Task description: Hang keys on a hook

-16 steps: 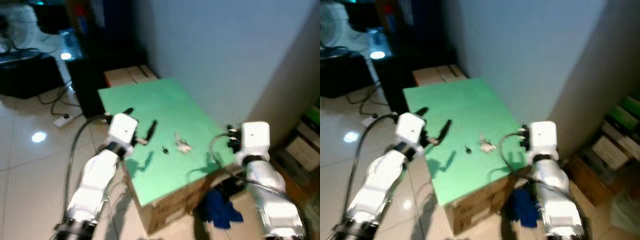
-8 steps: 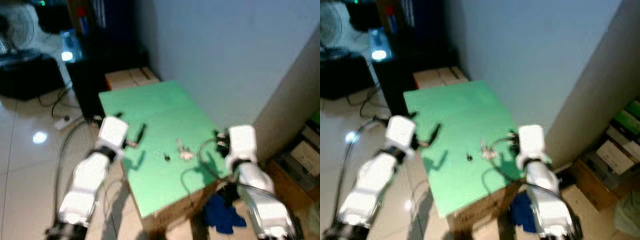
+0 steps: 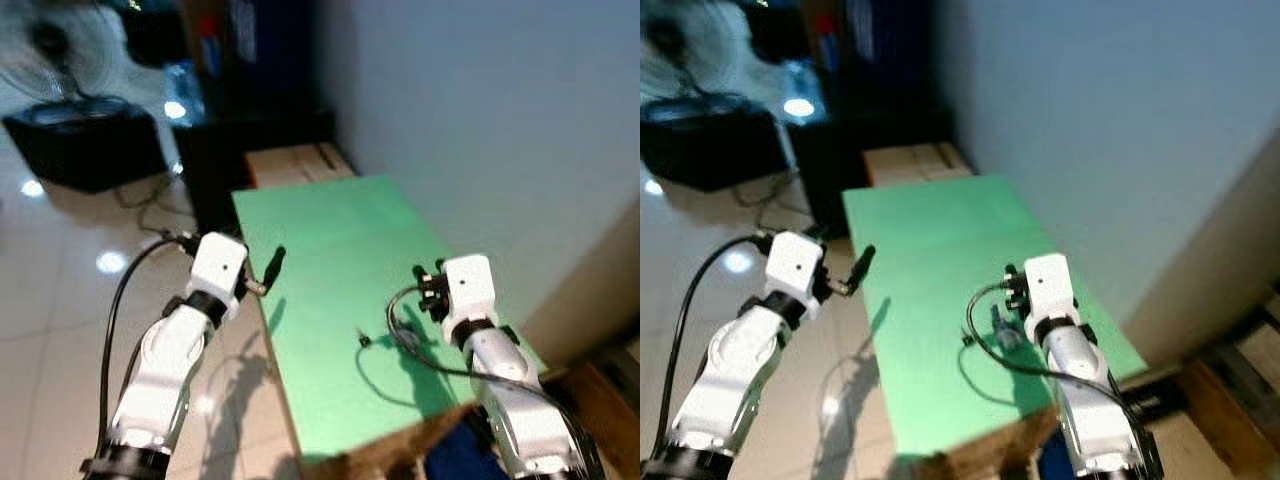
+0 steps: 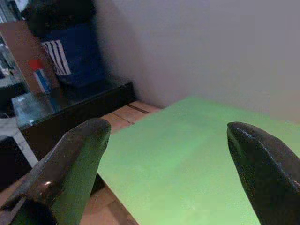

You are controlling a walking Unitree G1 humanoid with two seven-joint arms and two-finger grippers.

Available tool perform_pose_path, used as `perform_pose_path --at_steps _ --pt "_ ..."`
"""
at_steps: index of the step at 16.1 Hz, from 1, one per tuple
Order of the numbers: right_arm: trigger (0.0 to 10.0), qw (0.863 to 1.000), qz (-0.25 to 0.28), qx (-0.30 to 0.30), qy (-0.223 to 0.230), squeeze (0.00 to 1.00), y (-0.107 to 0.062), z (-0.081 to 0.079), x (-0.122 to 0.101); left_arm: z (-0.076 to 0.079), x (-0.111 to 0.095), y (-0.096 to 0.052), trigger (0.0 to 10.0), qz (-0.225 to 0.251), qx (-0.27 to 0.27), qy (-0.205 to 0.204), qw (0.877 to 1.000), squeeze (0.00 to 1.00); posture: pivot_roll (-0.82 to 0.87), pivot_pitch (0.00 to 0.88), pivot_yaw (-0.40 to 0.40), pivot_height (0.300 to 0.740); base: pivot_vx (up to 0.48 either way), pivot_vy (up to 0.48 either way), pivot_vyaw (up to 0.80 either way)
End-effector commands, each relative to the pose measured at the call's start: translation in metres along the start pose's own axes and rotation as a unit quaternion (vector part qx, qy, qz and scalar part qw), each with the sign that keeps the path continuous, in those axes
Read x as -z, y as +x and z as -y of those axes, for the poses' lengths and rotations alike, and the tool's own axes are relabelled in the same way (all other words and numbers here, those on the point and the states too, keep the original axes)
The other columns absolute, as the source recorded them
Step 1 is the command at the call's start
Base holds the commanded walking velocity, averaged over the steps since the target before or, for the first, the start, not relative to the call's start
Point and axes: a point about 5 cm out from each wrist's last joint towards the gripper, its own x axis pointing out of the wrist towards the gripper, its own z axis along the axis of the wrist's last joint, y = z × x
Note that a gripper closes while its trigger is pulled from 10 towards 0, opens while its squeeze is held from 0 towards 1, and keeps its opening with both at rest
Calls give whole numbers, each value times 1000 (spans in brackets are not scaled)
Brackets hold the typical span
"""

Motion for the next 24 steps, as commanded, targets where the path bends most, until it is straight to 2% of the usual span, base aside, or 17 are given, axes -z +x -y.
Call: perform_pose_path --at_steps 1,4,5,6,7,9,13,16,18,20,21,22,24 --pt "10000 1000 -19 10 5 0 -4 9 10 9 -4 3 10000 1 25 -1 1000 0 -136 4 -20 740 0 0 0" --pt "10000 999 -30 -19 18 0 2 3 16 8 -4 1 10000 -6 34 7 999 0 -136 31 -4 740 0 0 0" --pt "10000 998 -38 -35 21 894 6 1 17 9 -4 1 10000 -10 39 9 999 0 -135 38 -3 740 0 0 0" --pt "10000 998 -43 -48 20 894 8 -1 19 9 -3 0 10000 -12 44 11 999 0 -130 61 2 740 0 0 0" --pt "10000 995 -59 -75 16 1000 13 -4 22 11 -3 -2 10000 -19 56 10 998 0 -127 82 5 740 0 0 0" --pt "10000 986 -125 -113 -6 1000 26 -7 38 21 -1 -9 10000 -39 115 -10 993 0 -123 138 15 740 0 0 0" --pt "10000 969 -193 -155 -15 1000 45 -4 48 27 -6 -11 10000 -52 156 -30 986 0 -114 195 0 740 0 0 0" --pt "10000 966 -204 -157 -20 1000 57 2 48 26 -8 -16 10000 -59 163 -30 984 0 -96 205 -7 740 0 0 0" --pt "10000 960 -222 -170 -29 1000 59 2 52 26 -9 -17 10000 -63 167 -29 984 0 -97 211 -7 740 0 0 0" --pt "10000 954 -223 -199 -12 1000 62 -1 51 24 -10 -18 10000 -65 167 -28 983 0 -97 209 3 740 0 0 0" --pt "10000 951 -222 -216 -4 741 63 -2 49 23 -10 -19 10000 -66 171 -24 983 0 -94 214 5 740 0 0 0" --pt "10000 947 -224 -230 -4 0 64 -3 48 22 -11 -19 10000 -66 174 -22 982 0 -93 215 4 740 0 0 0" --pt "10000 943 -232 -238 -14 0 64 -2 49 23 -11 -21 10000 -71 181 -25 981 0 -92 219 -1 740 0 0 0"
